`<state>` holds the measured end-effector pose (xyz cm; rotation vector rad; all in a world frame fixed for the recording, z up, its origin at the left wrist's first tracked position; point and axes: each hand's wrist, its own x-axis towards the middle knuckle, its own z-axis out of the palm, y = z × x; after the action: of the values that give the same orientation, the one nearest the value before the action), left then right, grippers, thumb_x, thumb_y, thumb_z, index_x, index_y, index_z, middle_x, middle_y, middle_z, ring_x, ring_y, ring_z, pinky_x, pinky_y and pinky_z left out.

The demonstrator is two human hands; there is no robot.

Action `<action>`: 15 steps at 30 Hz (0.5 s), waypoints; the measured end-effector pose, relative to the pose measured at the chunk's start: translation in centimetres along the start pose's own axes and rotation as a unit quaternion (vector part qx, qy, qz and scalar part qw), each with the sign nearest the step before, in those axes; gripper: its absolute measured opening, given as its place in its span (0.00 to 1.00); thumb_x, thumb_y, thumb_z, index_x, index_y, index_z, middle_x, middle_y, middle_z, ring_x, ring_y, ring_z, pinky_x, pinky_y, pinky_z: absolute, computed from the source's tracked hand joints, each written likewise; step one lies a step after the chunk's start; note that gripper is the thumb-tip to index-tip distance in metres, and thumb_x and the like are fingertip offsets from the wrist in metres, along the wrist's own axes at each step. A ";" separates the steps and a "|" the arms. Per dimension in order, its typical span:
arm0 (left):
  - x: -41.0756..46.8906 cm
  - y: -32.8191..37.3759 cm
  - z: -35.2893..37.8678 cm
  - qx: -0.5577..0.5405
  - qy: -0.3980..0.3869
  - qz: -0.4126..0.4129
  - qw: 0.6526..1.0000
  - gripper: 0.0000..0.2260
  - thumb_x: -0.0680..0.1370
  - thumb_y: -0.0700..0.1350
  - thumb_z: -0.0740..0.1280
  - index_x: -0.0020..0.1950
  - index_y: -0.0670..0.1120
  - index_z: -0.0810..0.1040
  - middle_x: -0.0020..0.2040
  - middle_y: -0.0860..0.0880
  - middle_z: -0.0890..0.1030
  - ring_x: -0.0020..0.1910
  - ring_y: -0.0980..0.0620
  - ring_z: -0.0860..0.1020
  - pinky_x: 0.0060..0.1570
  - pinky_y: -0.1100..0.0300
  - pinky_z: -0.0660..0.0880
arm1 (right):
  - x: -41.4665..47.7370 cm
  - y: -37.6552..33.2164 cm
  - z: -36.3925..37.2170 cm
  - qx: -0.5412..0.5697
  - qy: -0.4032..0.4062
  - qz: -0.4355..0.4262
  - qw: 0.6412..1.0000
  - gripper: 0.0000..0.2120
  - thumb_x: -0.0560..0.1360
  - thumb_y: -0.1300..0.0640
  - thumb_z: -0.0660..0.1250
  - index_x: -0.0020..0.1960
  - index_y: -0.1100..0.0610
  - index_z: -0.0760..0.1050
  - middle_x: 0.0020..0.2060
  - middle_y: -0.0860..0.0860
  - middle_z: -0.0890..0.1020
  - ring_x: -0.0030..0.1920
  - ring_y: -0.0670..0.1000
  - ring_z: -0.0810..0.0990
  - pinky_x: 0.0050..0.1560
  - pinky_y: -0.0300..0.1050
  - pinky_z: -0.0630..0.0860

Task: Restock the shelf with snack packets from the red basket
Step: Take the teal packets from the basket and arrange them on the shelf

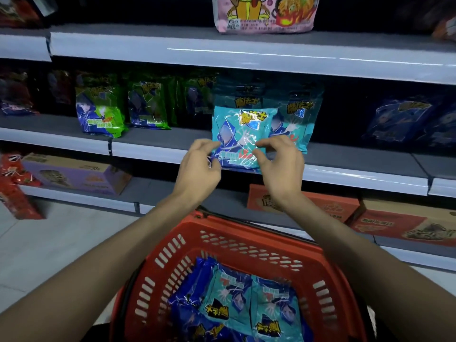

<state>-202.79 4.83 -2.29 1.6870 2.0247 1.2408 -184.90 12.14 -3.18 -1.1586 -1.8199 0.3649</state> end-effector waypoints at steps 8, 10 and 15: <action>4.0 -1.2 0.8 0.030 -0.018 0.037 0.999 0.25 0.80 0.35 0.61 0.79 0.43 0.69 0.74 0.52 0.68 0.63 0.51 0.77 0.67 0.52 0.75 | 3.2 1.0 2.4 -0.055 0.012 -0.042 0.998 0.14 0.78 0.58 0.74 0.63 0.56 0.83 0.56 0.50 0.81 0.52 0.51 0.81 0.49 0.41 0.72; 5.0 -1.7 1.2 0.050 -0.027 0.033 0.998 0.26 0.80 0.35 0.61 0.79 0.42 0.68 0.76 0.51 0.66 0.64 0.50 0.76 0.67 0.51 0.75 | 4.0 1.4 3.3 -0.079 0.020 -0.050 0.995 0.15 0.77 0.59 0.74 0.64 0.55 0.82 0.57 0.50 0.81 0.53 0.53 0.81 0.46 0.42 0.72; 6.7 -3.0 2.3 0.091 -0.059 0.011 0.994 0.29 0.80 0.36 0.62 0.81 0.44 0.64 0.77 0.52 0.63 0.62 0.48 0.77 0.62 0.55 0.75 | 5.4 2.3 5.4 -0.128 0.024 -0.064 0.989 0.17 0.76 0.61 0.75 0.63 0.55 0.81 0.56 0.51 0.81 0.53 0.56 0.82 0.44 0.50 0.79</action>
<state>-205.50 11.87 -3.60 1.8220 2.1075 0.9625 -188.76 18.95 -4.61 -1.2034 -1.9276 0.0279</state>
